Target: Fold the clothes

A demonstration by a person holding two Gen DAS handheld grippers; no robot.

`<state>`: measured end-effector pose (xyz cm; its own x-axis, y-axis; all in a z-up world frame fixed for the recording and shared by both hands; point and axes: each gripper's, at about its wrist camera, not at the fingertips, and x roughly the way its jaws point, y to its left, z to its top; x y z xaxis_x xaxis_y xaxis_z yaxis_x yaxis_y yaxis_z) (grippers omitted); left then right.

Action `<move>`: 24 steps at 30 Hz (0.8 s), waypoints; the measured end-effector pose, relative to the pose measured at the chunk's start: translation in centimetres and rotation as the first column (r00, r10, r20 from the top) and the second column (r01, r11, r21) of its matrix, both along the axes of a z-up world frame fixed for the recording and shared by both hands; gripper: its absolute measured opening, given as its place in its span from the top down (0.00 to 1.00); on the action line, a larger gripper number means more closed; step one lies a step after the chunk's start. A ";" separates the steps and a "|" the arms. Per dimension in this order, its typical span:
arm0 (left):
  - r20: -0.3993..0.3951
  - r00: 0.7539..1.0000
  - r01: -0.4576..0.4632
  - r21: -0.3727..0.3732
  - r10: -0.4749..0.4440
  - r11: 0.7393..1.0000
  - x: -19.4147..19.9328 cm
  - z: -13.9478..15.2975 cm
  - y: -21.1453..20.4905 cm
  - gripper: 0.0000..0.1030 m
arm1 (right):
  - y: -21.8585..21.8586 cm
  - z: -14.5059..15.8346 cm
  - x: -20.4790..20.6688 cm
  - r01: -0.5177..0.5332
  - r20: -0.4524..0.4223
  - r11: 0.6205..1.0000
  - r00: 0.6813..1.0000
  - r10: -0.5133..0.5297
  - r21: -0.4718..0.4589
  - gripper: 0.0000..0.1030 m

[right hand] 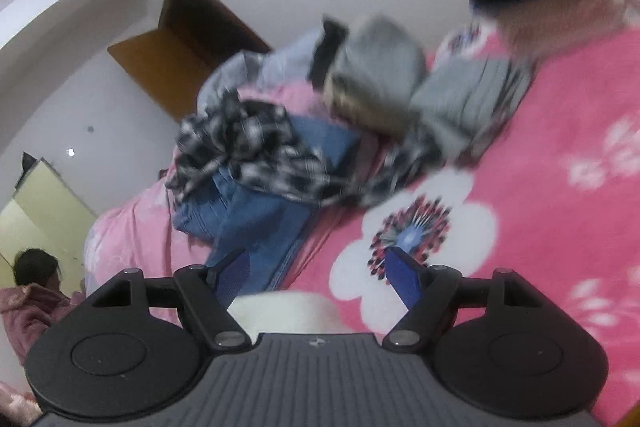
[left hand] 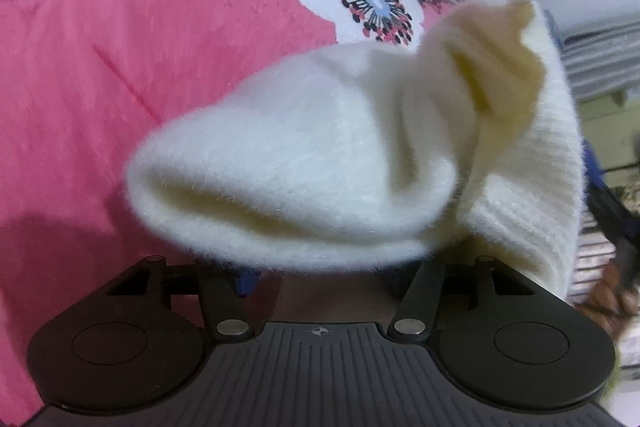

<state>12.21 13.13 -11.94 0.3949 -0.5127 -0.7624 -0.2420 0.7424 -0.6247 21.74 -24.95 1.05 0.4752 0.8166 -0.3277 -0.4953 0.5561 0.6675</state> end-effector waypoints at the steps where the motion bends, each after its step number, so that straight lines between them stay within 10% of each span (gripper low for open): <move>1: 0.004 1.000 0.005 0.019 -0.005 1.000 0.0 0.3 0.0 0.44 | -0.2 1.0 -1.4 0.005 0.010 1.000 1.000 -0.004 -0.020 0.24; 8: 0.029 0.999 0.010 0.097 -0.013 0.995 -1.8 2.3 0.6 0.44 | 6.1 4.1 -7.9 -0.107 -0.017 0.966 0.994 0.107 -0.235 0.20; 15: 0.074 0.997 0.021 0.144 -0.032 0.989 -4.0 3.2 0.3 0.43 | 19.1 1.7 -10.4 -0.180 0.062 0.796 0.963 0.263 -0.578 0.26; 20: 0.139 0.989 0.016 0.170 -0.040 0.985 -5.4 3.9 0.7 0.43 | 20.8 -1.2 -9.9 -0.165 0.011 0.729 0.973 0.230 -0.664 0.85; 24: 0.241 0.967 0.039 0.204 -0.089 0.978 -6.3 5.7 1.1 0.42 | 15.4 1.6 -10.7 -0.018 0.078 0.799 0.994 0.082 -0.601 0.89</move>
